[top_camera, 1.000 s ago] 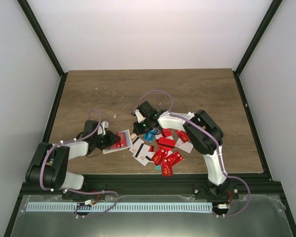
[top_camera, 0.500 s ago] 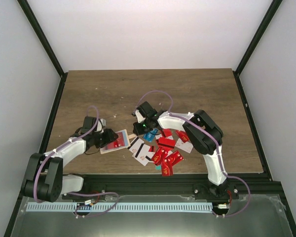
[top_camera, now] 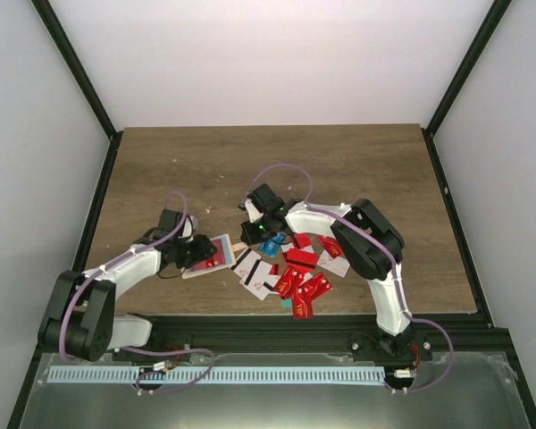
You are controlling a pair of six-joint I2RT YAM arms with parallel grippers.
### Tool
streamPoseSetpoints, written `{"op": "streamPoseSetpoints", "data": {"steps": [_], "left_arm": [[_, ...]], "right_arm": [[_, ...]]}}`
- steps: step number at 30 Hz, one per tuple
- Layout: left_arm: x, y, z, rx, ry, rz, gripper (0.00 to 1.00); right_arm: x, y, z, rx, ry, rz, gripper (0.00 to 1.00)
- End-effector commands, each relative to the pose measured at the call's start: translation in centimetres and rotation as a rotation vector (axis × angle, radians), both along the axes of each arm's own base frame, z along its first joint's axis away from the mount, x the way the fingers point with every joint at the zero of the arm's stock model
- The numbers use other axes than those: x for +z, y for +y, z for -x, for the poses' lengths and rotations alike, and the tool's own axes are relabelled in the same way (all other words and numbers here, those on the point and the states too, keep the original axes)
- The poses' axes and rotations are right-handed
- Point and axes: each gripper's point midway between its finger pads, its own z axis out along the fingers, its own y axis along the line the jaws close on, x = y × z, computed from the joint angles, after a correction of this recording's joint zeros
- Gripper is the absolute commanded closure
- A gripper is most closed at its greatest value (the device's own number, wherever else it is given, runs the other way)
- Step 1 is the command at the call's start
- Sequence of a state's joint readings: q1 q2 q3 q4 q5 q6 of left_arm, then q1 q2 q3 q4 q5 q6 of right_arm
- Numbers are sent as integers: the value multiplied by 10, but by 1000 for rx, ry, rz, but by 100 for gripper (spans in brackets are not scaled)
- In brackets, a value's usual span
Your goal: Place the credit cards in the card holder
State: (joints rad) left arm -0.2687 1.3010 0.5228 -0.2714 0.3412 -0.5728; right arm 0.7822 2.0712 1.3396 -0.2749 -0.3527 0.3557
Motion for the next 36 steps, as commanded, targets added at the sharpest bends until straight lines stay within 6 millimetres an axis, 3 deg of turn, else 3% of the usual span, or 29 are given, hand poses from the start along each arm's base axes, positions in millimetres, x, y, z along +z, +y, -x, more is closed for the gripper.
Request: {"op": "streamPoseSetpoints", "data": {"steps": [1, 9, 24, 33, 36], "left_arm": [[-8, 3, 3, 3, 32, -44, 51], [-16, -7, 2, -16, 52, -23, 51], [-5, -32, -3, -64, 31, 49, 52], [12, -14, -2, -25, -13, -35, 48], [13, -9, 0, -12, -17, -56, 48]], "right_arm": [[-9, 1, 6, 18, 20, 6, 99], [-10, 2, 6, 19, 20, 5, 99], [-11, 3, 4, 18, 15, 8, 99], [2, 1, -3, 17, -19, 20, 99], [11, 0, -5, 16, -36, 18, 95]]}}
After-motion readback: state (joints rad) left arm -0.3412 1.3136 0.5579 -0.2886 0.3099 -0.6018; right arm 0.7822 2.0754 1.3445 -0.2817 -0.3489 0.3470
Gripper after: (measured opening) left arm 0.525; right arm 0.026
